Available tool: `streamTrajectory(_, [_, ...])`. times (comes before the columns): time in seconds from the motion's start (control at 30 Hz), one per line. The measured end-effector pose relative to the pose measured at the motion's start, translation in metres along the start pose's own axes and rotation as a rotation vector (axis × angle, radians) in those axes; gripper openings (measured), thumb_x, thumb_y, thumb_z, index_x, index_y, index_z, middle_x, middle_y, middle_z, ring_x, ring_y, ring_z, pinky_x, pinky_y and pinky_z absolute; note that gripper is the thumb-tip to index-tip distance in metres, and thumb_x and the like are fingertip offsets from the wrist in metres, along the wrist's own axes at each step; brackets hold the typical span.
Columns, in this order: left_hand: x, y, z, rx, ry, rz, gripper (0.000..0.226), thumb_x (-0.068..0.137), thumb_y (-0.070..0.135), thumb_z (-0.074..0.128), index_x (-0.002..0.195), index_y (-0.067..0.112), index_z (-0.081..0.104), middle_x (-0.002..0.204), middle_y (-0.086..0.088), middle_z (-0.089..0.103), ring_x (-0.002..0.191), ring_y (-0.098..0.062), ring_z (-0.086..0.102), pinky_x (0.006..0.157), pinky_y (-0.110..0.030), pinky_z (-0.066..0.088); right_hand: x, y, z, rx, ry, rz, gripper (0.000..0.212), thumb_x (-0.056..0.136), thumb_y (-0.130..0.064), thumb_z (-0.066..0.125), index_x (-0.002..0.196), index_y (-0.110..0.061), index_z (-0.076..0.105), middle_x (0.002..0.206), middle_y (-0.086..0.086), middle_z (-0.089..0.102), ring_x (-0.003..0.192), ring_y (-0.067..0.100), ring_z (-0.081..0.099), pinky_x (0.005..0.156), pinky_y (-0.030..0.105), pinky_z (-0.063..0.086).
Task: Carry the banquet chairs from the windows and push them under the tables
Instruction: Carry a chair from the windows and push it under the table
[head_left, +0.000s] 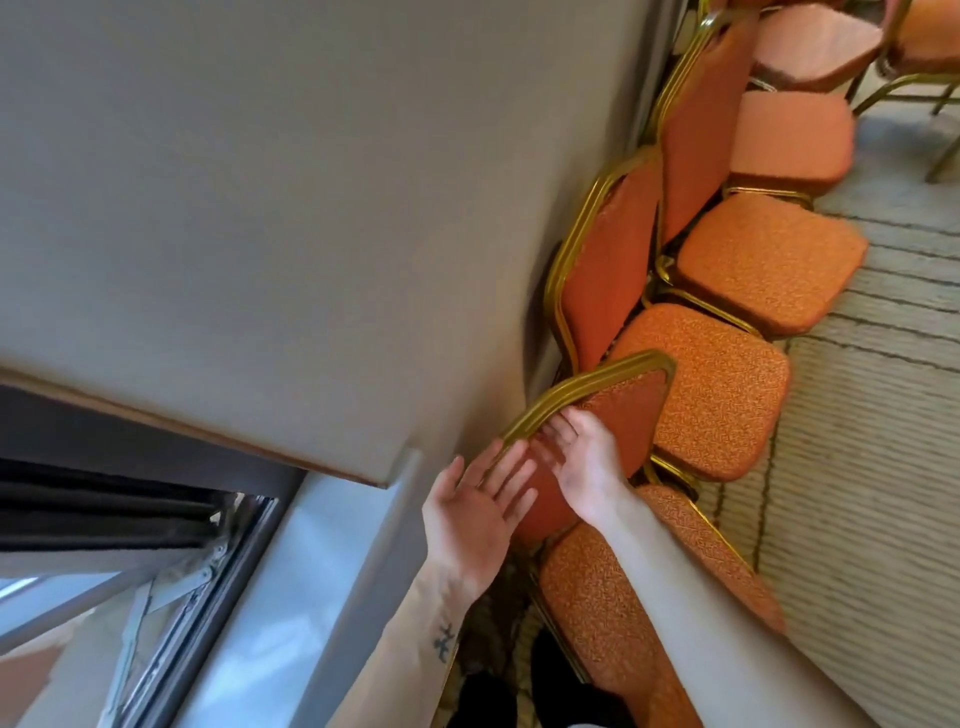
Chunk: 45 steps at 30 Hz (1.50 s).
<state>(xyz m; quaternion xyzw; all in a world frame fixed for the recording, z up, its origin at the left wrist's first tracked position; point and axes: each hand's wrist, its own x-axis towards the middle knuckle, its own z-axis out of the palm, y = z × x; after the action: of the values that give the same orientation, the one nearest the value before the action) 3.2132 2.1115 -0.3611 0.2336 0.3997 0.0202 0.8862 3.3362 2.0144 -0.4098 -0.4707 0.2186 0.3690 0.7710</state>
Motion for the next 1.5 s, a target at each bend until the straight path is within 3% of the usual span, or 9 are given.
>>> streamTrajectory(0.13, [0.003, 0.005, 0.005, 0.014, -0.005, -0.003, 0.057, 0.104, 0.045, 0.033, 0.145, 0.012, 0.053, 0.143, -0.014, 0.061, 0.135, -0.033, 0.056, 0.121, -0.05, 0.03, -0.005, -0.004, 0.0, 0.056, 0.008, 0.003, 0.037, 0.101, -0.029, 0.048, 0.125, -0.006, 0.067, 0.11, 0.01, 0.074, 0.106, 0.025, 0.067, 0.099, 0.042, 0.05])
streamTrajectory(0.3, [-0.003, 0.011, 0.011, 0.076, -0.049, -0.01, 0.056, 0.104, 0.043, 0.033, 0.145, 0.011, 0.051, 0.142, -0.014, 0.062, 0.134, -0.033, 0.057, 0.121, -0.05, 0.031, -0.021, -0.002, -0.005, 0.105, 0.042, -0.025, 0.042, 0.1, -0.029, 0.047, 0.128, -0.004, 0.065, 0.112, 0.011, 0.073, 0.106, 0.025, 0.066, 0.095, 0.04, 0.049])
streamTrajectory(0.5, [-0.025, 0.003, 0.011, 0.217, -0.108, -0.044, 0.054, 0.104, 0.043, 0.034, 0.143, 0.012, 0.053, 0.139, -0.012, 0.065, 0.133, -0.032, 0.057, 0.12, -0.05, 0.032, -0.065, 0.002, -0.016, 0.129, 0.078, -0.109, 0.035, 0.1, -0.027, 0.045, 0.114, -0.006, 0.07, 0.101, 0.008, 0.077, 0.1, 0.022, 0.066, 0.089, 0.037, 0.048])
streamTrajectory(0.77, [-0.055, -0.008, 0.034, 0.387, -0.314, -0.096, 0.054, 0.104, 0.041, 0.034, 0.145, 0.01, 0.05, 0.139, -0.013, 0.064, 0.134, -0.032, 0.057, 0.12, -0.05, 0.033, -0.138, 0.014, -0.047, 0.247, 0.225, -0.2, 0.044, 0.097, -0.032, 0.049, 0.126, -0.003, 0.066, 0.123, 0.012, 0.072, 0.116, 0.026, 0.063, 0.103, 0.042, 0.043])
streamTrajectory(0.9, [-0.065, -0.024, 0.047, 0.484, -0.384, -0.13, 0.053, 0.104, 0.042, 0.035, 0.145, 0.012, 0.051, 0.138, -0.012, 0.066, 0.135, -0.031, 0.056, 0.12, -0.05, 0.034, -0.173, 0.022, -0.068, 0.273, 0.291, -0.254, 0.052, 0.096, -0.037, 0.05, 0.133, -0.004, 0.063, 0.131, 0.012, 0.068, 0.122, 0.027, 0.06, 0.098, 0.04, 0.045])
streamTrajectory(1.13, [-0.076, -0.064, 0.072, 0.615, -0.515, -0.21, 0.051, 0.105, 0.043, 0.033, 0.142, 0.014, 0.055, 0.134, -0.009, 0.069, 0.132, -0.027, 0.058, 0.113, -0.046, 0.036, -0.224, 0.033, -0.108, 0.303, 0.388, -0.369, 0.05, 0.097, -0.04, 0.046, 0.127, -0.005, 0.067, 0.123, 0.012, 0.072, 0.118, 0.03, 0.06, 0.11, 0.045, 0.037])
streamTrajectory(1.3, [-0.09, -0.104, 0.095, 0.683, -0.606, -0.282, 0.053, 0.104, 0.043, 0.034, 0.142, 0.013, 0.055, 0.136, -0.01, 0.067, 0.131, -0.027, 0.058, 0.11, -0.045, 0.039, -0.253, 0.042, -0.143, 0.331, 0.379, -0.418, 0.055, 0.092, -0.042, 0.047, 0.122, -0.002, 0.07, 0.116, 0.016, 0.073, 0.103, 0.029, 0.06, 0.094, 0.042, 0.039])
streamTrajectory(1.4, [-0.092, -0.138, 0.118, 0.734, -0.637, -0.295, 0.051, 0.104, 0.04, 0.036, 0.14, 0.01, 0.057, 0.136, -0.011, 0.067, 0.12, -0.026, 0.058, 0.105, -0.044, 0.04, -0.263, 0.039, -0.172, 0.358, 0.313, -0.438, 0.066, 0.081, -0.046, 0.049, 0.12, 0.003, 0.069, 0.106, 0.02, 0.072, 0.089, 0.027, 0.061, 0.081, 0.04, 0.04])
streamTrajectory(1.5, [-0.091, -0.172, 0.136, 0.811, -0.683, -0.278, 0.048, 0.103, 0.032, 0.039, 0.141, 0.008, 0.057, 0.136, -0.01, 0.067, 0.109, -0.026, 0.053, 0.102, -0.043, 0.041, -0.275, 0.04, -0.202, 0.35, 0.27, -0.456, 0.061, 0.082, -0.044, 0.048, 0.111, 0.005, 0.069, 0.089, 0.016, 0.072, 0.078, 0.024, 0.062, 0.071, 0.037, 0.043])
